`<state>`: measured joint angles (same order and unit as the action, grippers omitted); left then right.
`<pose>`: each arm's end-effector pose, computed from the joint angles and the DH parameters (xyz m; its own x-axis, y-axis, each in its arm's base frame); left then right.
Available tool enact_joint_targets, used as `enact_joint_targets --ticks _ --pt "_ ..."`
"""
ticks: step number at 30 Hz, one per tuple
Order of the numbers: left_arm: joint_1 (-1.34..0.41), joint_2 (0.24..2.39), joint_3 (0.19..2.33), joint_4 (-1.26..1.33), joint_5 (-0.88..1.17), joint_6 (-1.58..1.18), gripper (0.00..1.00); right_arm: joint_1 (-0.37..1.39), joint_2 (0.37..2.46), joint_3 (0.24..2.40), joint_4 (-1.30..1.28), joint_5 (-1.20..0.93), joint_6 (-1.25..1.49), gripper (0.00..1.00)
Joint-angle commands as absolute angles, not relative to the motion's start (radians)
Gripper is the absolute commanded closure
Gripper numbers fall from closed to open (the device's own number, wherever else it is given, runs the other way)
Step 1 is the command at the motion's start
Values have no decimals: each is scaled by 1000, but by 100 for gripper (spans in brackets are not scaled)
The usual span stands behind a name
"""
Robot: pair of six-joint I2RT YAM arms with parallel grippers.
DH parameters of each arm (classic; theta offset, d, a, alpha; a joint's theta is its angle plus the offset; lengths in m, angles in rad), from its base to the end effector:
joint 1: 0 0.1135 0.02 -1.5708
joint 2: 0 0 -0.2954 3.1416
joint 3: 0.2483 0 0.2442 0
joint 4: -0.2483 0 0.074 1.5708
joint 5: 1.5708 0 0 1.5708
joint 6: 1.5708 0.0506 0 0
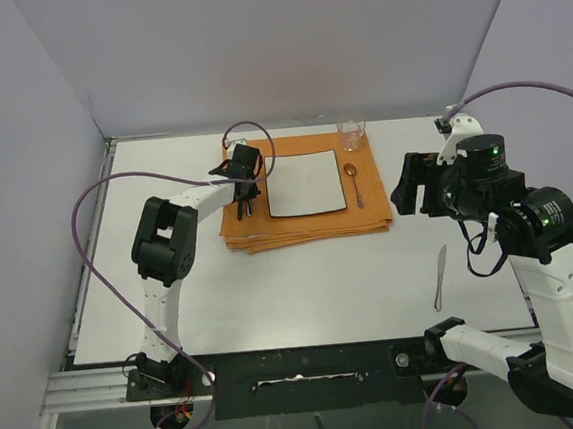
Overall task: Set the dinner table for one person
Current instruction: Adjust the knife on the napkin.
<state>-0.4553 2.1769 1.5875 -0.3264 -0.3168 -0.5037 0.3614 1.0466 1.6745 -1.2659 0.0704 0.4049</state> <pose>0.4495 -0.2025 0.1778 -0.7432 -0.1468 -0.6527 -0.1271 0.9888 -0.0777 0.1214 0.0421 0.4827 -0.6302 0.1819 -0.7548 -0.0561 0.9590 0.2779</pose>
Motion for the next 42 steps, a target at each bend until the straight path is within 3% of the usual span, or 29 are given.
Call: enact_joint_targets --ticks 1,12,13,18,21,28,34,42 --pt "-477 2145 1570 -399 -301 -538 100 368 1032 1669 -1201 62 408 25" --pt "-502 2138 1564 -388 -299 -487 100 368 1032 1652 -1181 49 403 25" --pt "-505 2134 1559 -381 -300 -477 98 368 1034 1653 -1182 49 400 25" --pt "-511 2115 1542 -368 -281 -451 65 368 1036 1652 -1180 61 385 25" --pt "-513 2092 1534 -359 -260 -433 55 368 1033 1636 -1169 61 385 25" --pt "-545 1976 1593 -406 -206 -340 51 369 1010 1517 -1144 124 388 25" --pt "-601 1766 1635 -467 -239 -251 49 368 1000 1377 -1199 350 499 25" --pt "-610 1425 1450 -516 -257 -309 46 368 979 1242 -1404 604 822 24"
